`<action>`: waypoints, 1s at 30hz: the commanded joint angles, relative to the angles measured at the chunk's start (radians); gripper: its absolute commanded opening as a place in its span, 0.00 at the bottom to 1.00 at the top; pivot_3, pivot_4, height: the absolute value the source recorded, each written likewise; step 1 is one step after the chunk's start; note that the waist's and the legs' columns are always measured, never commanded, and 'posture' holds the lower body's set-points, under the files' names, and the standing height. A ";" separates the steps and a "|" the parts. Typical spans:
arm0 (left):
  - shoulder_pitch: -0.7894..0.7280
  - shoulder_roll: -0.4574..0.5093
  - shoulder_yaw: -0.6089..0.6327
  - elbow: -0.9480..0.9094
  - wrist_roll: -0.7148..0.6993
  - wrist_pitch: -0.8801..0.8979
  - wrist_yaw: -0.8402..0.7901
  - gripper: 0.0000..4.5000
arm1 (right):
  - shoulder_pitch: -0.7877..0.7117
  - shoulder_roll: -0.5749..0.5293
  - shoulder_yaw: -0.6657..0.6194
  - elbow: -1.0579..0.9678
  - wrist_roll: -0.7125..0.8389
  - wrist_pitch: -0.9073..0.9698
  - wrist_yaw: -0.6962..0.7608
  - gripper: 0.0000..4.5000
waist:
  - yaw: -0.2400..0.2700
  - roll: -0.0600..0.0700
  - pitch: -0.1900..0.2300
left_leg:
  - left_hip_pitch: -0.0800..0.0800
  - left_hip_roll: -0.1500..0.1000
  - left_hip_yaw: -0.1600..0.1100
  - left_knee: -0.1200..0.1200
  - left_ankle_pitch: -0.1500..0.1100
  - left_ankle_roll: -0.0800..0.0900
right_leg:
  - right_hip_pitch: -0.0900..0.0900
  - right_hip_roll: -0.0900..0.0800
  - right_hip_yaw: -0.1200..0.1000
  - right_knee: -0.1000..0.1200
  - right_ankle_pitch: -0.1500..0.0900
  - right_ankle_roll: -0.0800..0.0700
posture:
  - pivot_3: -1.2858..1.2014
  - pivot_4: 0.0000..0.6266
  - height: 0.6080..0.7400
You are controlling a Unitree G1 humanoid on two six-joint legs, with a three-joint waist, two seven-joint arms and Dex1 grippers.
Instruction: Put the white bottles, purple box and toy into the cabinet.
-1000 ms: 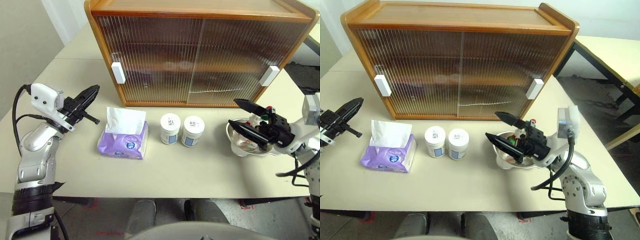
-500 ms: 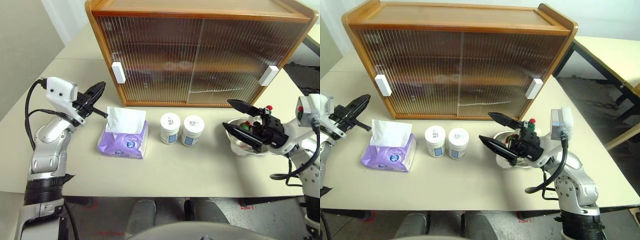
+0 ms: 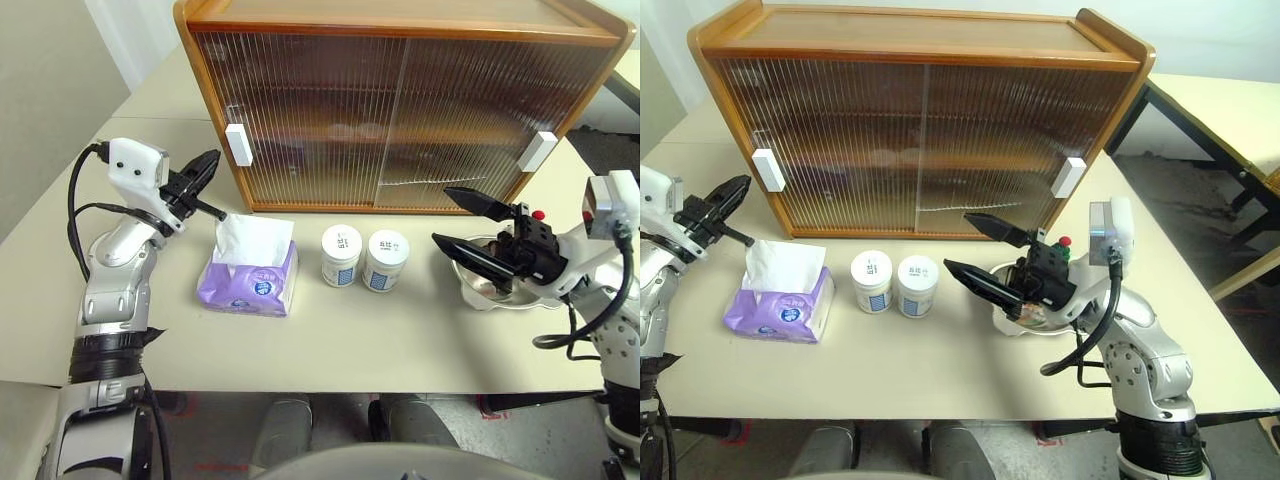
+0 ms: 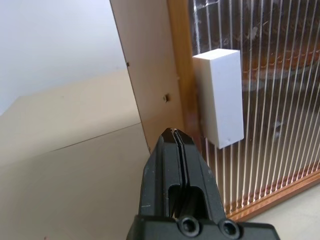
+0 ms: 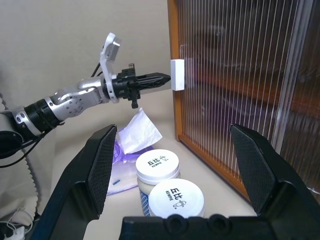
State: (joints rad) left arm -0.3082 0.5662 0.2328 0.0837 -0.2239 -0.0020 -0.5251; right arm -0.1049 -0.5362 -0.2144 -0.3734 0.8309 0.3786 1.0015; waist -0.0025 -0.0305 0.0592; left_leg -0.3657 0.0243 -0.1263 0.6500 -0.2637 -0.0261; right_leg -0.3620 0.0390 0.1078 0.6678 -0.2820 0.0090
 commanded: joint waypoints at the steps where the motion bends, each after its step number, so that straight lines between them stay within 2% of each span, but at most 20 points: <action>1: -0.021 -0.011 -0.036 0.022 0.021 -0.012 -0.011 0.02 | -0.007 -0.013 -0.006 -0.018 0.018 0.013 -0.008 1.00 | 0.000 0.000 0.000 | 0.000 0.000 0.000 0.001 0.000 0.000 | 0.001 0.000 0.000 0.000 0.000 0.000 | 0.50 0.11 1.00; 13: -0.047 -0.056 -0.088 0.006 0.018 0.000 -0.036 0.02 | -0.033 -0.003 0.026 -0.049 0.012 0.034 -0.066 1.00 | 0.012 -0.001 0.000 | -0.001 -0.002 -0.002 0.011 -0.002 0.003 | 0.006 -0.001 -0.001 0.000 0.003 0.002 | 0.49 0.09 1.00; 22: -0.050 -0.060 -0.089 -0.011 0.015 0.014 -0.036 0.02 | -0.034 -0.011 0.019 -0.039 0.019 0.039 -0.058 1.00 | 0.001 -0.001 -0.001 | 0.000 -0.001 -0.002 0.011 -0.002 0.003 | 0.005 0.000 -0.001 0.000 0.004 0.002 | 0.49 0.09 1.00; 30: -0.111 -0.119 -0.170 -0.035 0.017 0.047 -0.055 0.02 | -0.023 -0.016 0.014 -0.043 0.022 0.032 -0.058 1.00 | 0.005 -0.001 -0.001 | -0.001 -0.002 -0.002 0.012 -0.002 0.003 | 0.005 0.000 -0.001 -0.001 0.004 0.003 | 0.49 0.09 1.00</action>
State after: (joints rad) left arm -0.4089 0.4531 0.0889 0.0745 -0.2053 0.0306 -0.5699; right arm -0.1354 -0.5457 -0.1917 -0.4113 0.8463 0.4079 0.9453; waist 0.0024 -0.0312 0.0586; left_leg -0.3671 0.0223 -0.1280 0.6619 -0.2653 -0.0229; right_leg -0.3567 0.0390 0.1065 0.6671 -0.2781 0.0123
